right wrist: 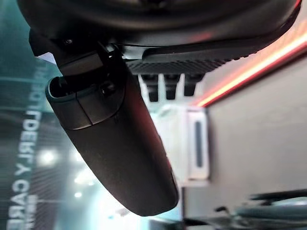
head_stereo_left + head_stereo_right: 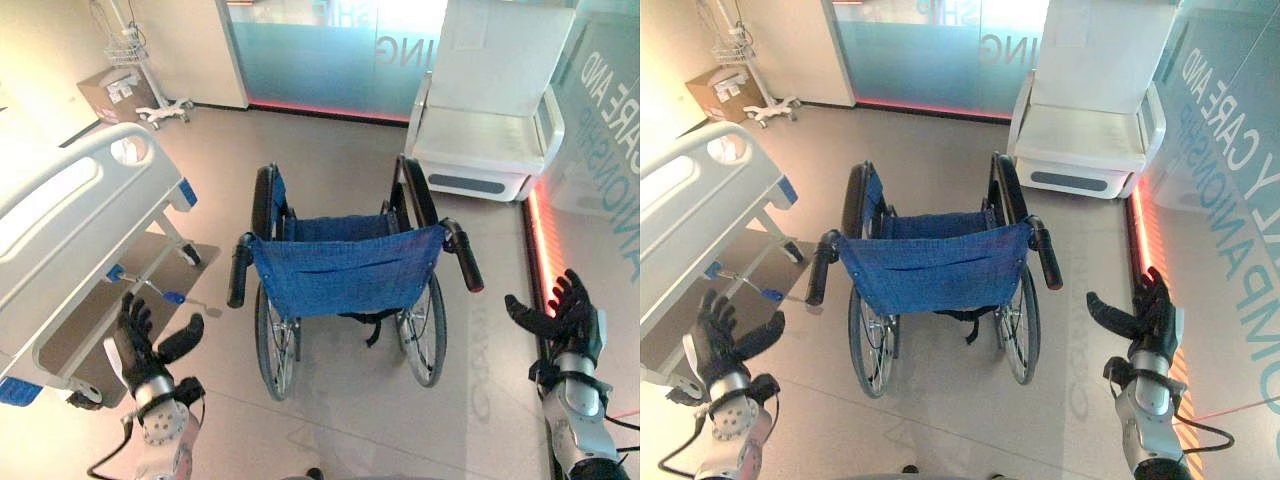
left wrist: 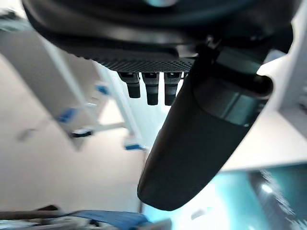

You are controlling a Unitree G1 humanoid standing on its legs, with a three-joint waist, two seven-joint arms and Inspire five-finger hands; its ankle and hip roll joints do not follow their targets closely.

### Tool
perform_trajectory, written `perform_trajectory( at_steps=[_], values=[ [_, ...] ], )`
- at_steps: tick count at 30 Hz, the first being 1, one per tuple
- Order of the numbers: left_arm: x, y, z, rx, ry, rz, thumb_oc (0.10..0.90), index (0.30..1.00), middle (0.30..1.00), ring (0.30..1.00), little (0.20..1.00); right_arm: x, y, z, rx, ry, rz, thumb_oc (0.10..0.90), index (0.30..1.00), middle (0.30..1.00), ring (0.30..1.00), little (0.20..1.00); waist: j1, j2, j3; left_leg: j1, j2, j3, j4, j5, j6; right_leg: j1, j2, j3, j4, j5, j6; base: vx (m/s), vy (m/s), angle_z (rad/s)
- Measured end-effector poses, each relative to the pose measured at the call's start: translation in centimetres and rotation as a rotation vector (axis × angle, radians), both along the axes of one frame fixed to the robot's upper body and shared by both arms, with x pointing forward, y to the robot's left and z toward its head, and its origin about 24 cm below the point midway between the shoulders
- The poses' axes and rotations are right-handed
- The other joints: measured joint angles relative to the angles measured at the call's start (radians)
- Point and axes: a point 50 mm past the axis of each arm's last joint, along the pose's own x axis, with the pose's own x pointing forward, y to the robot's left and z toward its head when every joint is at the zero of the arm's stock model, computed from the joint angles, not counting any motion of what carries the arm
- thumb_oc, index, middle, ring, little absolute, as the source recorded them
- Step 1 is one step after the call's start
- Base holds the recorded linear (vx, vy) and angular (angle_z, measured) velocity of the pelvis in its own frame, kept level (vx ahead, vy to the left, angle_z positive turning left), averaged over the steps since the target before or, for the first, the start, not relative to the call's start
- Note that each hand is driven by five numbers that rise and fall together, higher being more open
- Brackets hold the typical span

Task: Push the wheelchair next to the bed

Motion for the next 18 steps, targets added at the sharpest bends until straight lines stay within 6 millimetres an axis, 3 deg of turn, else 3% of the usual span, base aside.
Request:
perform_trajectory(
  at_steps=[3,9,14,18],
  values=[
    [2.2,-0.3,3.0,0.024,-0.121,-0.034,0.8,0.9,0.9,0.9,0.9,1.4,0.7,2.1,-0.006,-0.089,0.017,0.8,0.9,0.9,0.9,0.9,0.002,0.012,0.0,-0.002,-0.001,-0.002,0.0,0.0,0.0,-0.001,-0.001,0.0,0.0,0.0,0.0,-0.01,0.006,0.01],
    [4.3,-2.0,6.9,0.013,-0.299,-0.101,0.8,0.9,0.9,0.9,0.9,3.1,3.2,5.6,-0.018,-0.234,0.094,0.8,0.9,0.9,0.9,0.9,0.001,0.016,-0.001,-0.008,-0.001,-0.003,0.0,0.0,0.0,-0.006,-0.001,0.002,0.0,0.0,0.0,0.0,0.002,0.01],
    [4.5,-2.9,8.5,-0.01,-0.379,-0.144,0.8,0.9,0.9,0.9,0.9,3.7,4.0,7.0,-0.016,-0.268,0.128,0.8,0.9,0.9,0.9,0.9,0.001,0.016,-0.001,-0.009,-0.002,-0.004,0.0,0.0,0.0,-0.007,-0.001,0.002,0.0,0.0,0.0,0.0,0.0,0.0],
    [4.6,-3.2,8.9,-0.049,-0.397,-0.186,0.8,0.9,0.9,0.9,0.9,4.0,4.8,6.8,-0.016,-0.249,0.156,0.8,0.9,0.9,0.9,0.9,0.002,0.016,-0.001,-0.009,-0.001,-0.004,0.0,0.0,0.0,-0.007,0.0,0.003,0.0,0.0,0.0,0.0,0.0,0.0]
  ],
)
